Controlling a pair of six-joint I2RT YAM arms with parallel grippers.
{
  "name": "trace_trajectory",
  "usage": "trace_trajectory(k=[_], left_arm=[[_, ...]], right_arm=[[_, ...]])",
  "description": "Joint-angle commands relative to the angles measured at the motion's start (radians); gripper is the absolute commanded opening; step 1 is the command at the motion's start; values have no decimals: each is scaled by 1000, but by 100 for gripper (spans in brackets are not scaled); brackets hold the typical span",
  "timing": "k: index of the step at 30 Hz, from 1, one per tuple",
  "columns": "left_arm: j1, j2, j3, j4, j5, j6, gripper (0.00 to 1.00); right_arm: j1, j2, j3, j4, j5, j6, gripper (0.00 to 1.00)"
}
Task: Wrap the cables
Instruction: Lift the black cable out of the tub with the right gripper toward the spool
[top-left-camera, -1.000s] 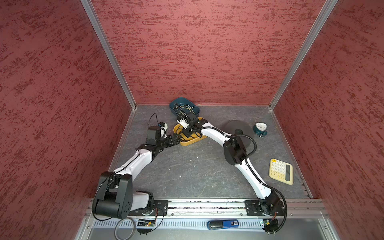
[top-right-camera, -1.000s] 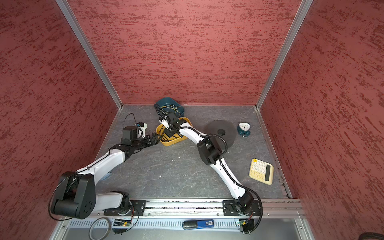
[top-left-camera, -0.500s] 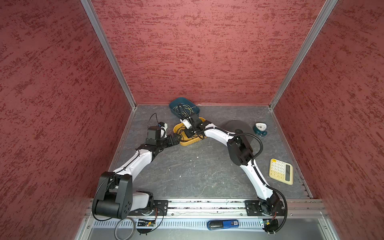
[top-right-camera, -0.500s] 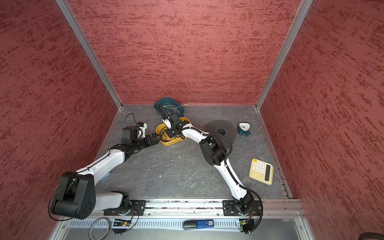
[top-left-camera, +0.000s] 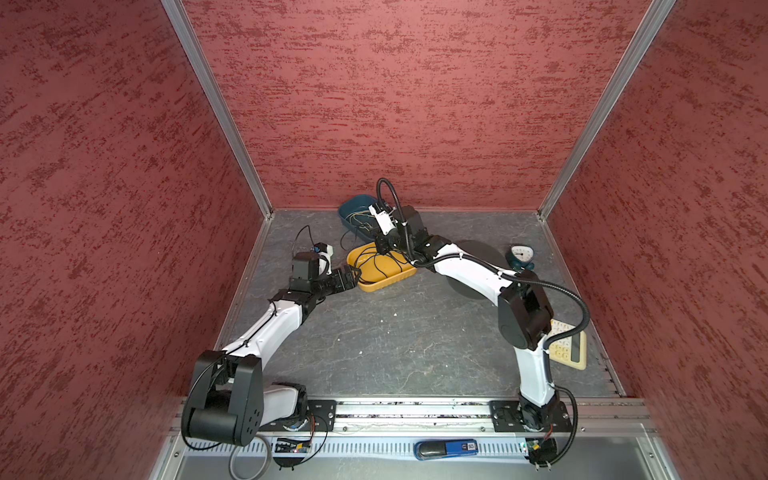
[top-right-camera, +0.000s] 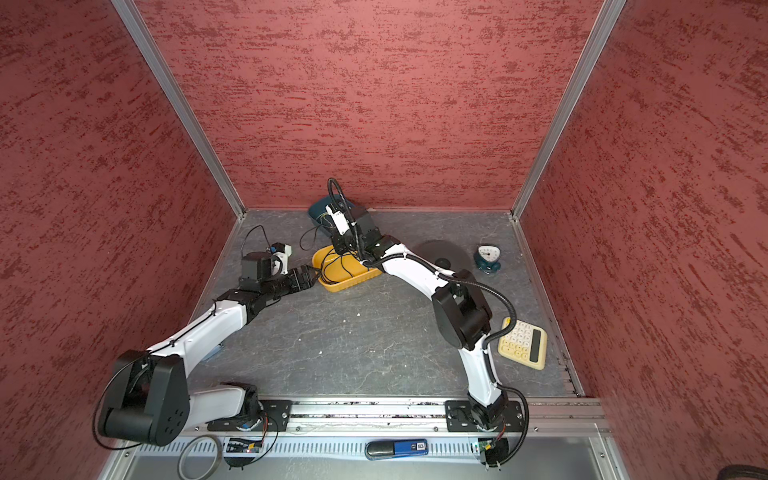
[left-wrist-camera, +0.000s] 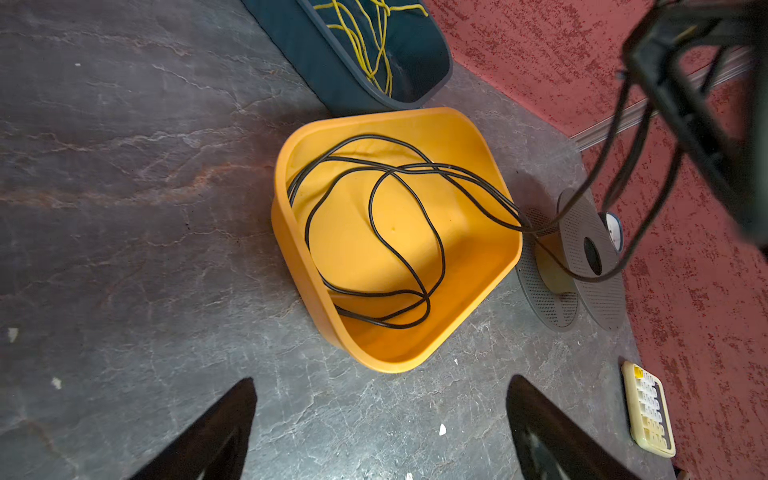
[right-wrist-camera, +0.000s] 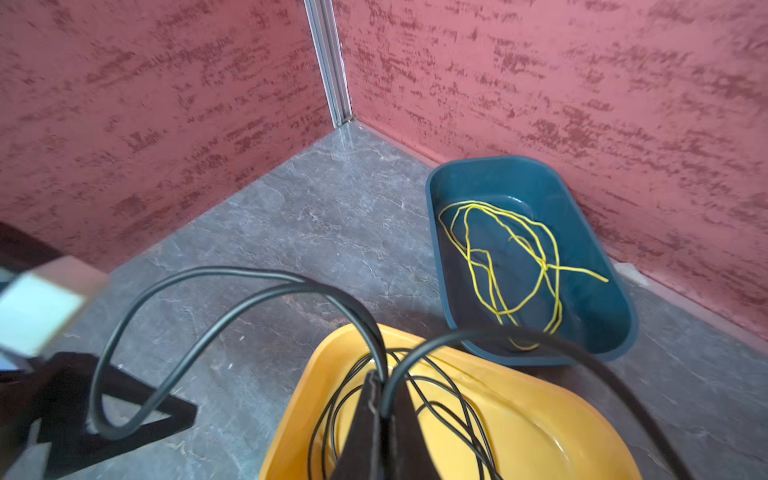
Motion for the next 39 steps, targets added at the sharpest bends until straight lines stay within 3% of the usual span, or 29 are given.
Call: trace_trajectory(k=[1, 3, 7, 13, 16, 22, 30, 35, 39], left_arm=[[5, -40, -27, 46, 27, 3, 89], [4, -47, -38, 69, 32, -1, 87], [-78, -69, -39, 79, -104, 42, 84], [-170, -60, -14, 130, -158, 104, 90], [-236, -30, 5, 155, -257, 155, 93], [-334, 113, 19, 350, -417, 257, 100], [-373, 348, 143, 560, -429, 332, 99], [-373, 479, 284, 512, -516, 370, 100], [-364, 534, 317, 573, -608, 366, 100]], right_arm=[[13, -90, -24, 57, 78, 21, 0], [13, -131, -29, 44, 111, 34, 0], [15, -212, -27, 16, 160, 65, 0], [15, -326, -5, -46, 206, 86, 0], [13, -371, 19, -86, 209, 102, 0], [12, -427, 57, -154, 188, 152, 0], [13, -497, 46, -193, 147, 194, 0], [13, -578, 3, -207, 143, 205, 0], [11, -681, -57, -207, 167, 208, 0]])
